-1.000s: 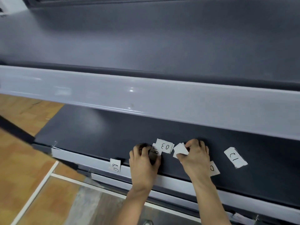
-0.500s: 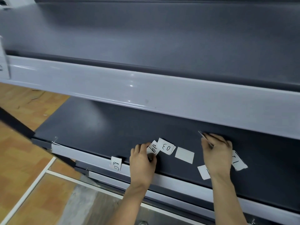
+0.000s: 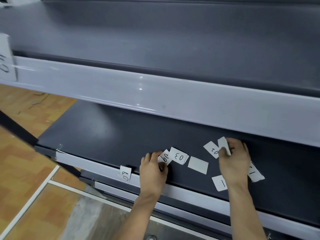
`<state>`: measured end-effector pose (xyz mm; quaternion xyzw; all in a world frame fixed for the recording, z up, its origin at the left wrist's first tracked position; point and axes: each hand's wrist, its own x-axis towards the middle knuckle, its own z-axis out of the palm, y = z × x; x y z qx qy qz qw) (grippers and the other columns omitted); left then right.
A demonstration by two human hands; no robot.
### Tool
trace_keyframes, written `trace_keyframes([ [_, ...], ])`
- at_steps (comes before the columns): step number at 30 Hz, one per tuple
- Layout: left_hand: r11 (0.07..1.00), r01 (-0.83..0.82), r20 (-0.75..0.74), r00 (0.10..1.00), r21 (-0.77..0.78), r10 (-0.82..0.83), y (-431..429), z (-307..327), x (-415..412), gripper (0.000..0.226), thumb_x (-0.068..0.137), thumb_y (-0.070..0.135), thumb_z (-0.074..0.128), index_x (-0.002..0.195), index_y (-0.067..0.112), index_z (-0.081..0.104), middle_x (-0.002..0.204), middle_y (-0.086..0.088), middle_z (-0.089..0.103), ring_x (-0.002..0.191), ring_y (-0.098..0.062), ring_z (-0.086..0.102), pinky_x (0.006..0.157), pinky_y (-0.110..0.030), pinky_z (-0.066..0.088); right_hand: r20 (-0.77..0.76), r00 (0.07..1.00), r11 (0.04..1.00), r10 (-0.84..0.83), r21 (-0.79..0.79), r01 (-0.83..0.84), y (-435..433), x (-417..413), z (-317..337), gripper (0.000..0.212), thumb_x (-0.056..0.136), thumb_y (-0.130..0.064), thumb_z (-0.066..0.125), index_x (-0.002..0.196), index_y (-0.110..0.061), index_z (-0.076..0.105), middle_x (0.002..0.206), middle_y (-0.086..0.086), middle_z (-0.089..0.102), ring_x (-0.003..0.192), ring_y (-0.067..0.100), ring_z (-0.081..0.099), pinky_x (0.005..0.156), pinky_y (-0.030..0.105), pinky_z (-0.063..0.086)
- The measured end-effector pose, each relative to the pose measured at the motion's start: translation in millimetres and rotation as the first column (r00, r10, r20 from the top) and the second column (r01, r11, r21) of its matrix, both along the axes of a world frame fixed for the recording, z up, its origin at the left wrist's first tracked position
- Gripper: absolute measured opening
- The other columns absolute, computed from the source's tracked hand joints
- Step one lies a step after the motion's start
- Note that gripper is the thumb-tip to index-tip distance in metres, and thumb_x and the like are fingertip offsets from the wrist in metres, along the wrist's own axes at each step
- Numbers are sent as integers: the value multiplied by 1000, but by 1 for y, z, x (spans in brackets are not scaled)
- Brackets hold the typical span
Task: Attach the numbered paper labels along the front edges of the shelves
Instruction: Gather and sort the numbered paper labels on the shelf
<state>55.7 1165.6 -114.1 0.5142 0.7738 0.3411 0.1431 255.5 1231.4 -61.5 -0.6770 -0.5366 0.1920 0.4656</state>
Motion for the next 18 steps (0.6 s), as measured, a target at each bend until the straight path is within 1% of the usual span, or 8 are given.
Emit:
trace_keyframes([
  [2,1000,10,14,1000,-2,-10,-1,1,-1,43,81,8,62,122,22,60,111,2,60,98,-21,49,91,-32,45,27,1000,996,13,86,-15,3,-11,-2,22,80,8,57,93,-7,64,94,1,53,79,23,57,76,32,46],
  [4,1000,21,25,999,-11,-21,-1,1,-2,44,81,8,62,122,23,60,112,3,60,99,-21,48,92,-33,45,103,991,992,87,77,-95,8,-24,-10,26,76,10,60,94,-8,67,99,5,54,75,22,58,76,33,50],
  [6,999,31,37,999,-23,-30,-1,2,-3,44,81,8,61,122,23,59,112,2,59,100,-21,48,92,-35,45,135,962,971,239,-18,-239,7,-40,-21,37,76,8,61,105,-13,68,110,2,53,84,21,60,81,33,52],
  [8,999,44,50,998,-26,-43,-2,2,-5,45,80,7,61,122,24,60,114,2,58,101,-21,48,91,-35,46,153,937,950,313,-72,-305,0,-49,-31,41,77,5,60,112,-15,67,117,-4,53,97,19,57,84,31,51],
  [12,998,58,77,995,-23,-56,-3,2,-8,47,80,4,59,123,24,59,116,3,56,103,-20,47,92,-33,46,215,948,971,233,-100,-216,-13,-42,-36,31,80,-1,60,106,-15,69,111,-2,59,104,21,54,86,33,49],
  [15,999,51,70,996,-18,-49,-3,2,-7,49,81,3,59,125,24,58,118,1,56,103,-20,46,93,-32,45,294,904,931,310,-287,-226,-14,-28,-33,34,81,-17,68,115,-18,66,119,-2,56,117,22,45,100,30,40],
  [17,999,43,56,998,-19,-42,-3,2,-5,51,80,2,58,126,24,58,119,0,55,102,-21,46,93,-33,45,311,871,883,380,-402,-241,-16,-23,-30,37,81,-23,70,118,-20,64,122,-2,52,119,20,40,103,29,36],
  [18,999,34,39,999,-20,-33,-4,1,-4,52,79,2,59,126,23,59,121,-1,55,101,-23,46,93,-35,45,316,866,875,389,-422,-239,-18,-23,-29,35,81,-23,70,115,-21,64,121,-1,51,118,20,40,102,29,36],
])
